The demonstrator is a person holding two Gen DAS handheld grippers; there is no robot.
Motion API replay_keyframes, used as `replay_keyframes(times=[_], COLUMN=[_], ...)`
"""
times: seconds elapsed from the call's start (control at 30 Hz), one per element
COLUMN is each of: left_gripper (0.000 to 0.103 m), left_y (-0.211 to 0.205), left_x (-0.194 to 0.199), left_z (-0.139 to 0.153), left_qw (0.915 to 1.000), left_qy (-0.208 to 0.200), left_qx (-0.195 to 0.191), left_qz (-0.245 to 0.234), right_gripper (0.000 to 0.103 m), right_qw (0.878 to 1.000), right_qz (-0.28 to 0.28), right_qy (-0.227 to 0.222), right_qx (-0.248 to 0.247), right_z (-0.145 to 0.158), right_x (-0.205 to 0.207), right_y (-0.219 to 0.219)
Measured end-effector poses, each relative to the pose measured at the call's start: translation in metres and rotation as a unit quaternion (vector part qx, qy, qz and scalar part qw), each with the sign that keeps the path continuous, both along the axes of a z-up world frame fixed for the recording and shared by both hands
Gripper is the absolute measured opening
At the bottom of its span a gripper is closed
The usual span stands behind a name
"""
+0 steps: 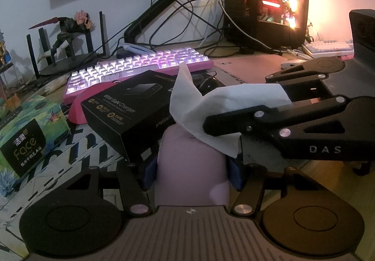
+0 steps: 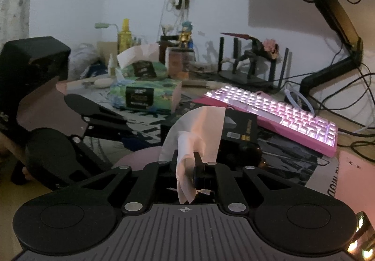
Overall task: Clean container
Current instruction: 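Keep wiping the mouse top with the tissue in the right gripper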
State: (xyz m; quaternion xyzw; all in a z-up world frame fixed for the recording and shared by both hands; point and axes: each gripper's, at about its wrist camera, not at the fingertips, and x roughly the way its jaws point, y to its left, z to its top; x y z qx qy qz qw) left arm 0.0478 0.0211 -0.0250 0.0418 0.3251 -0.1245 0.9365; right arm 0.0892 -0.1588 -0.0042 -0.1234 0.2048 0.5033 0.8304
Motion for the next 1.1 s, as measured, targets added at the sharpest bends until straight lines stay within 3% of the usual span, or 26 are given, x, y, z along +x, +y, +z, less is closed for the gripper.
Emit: replay_keyframes(times=[0.73,1.1], left_gripper=[0.06,0.06], left_y=[-0.0001,0.0], left_x=[0.0,0.0001], left_z=[0.0,-0.0001], left_qw=[1.0,1.0], left_qy=[0.0,0.0], left_qx=[0.0,0.0], left_qz=[0.0,0.0], right_gripper=[0.012,0.012], right_qw=[0.999,1.0], right_qz=[0.043,0.026], right_qy=[-0.006,0.006], right_qx=[0.006,0.009], right_z=[0.0032,0.0041], right_x=[-0.0078,-0.0028], right_y=[-0.005,-0.01])
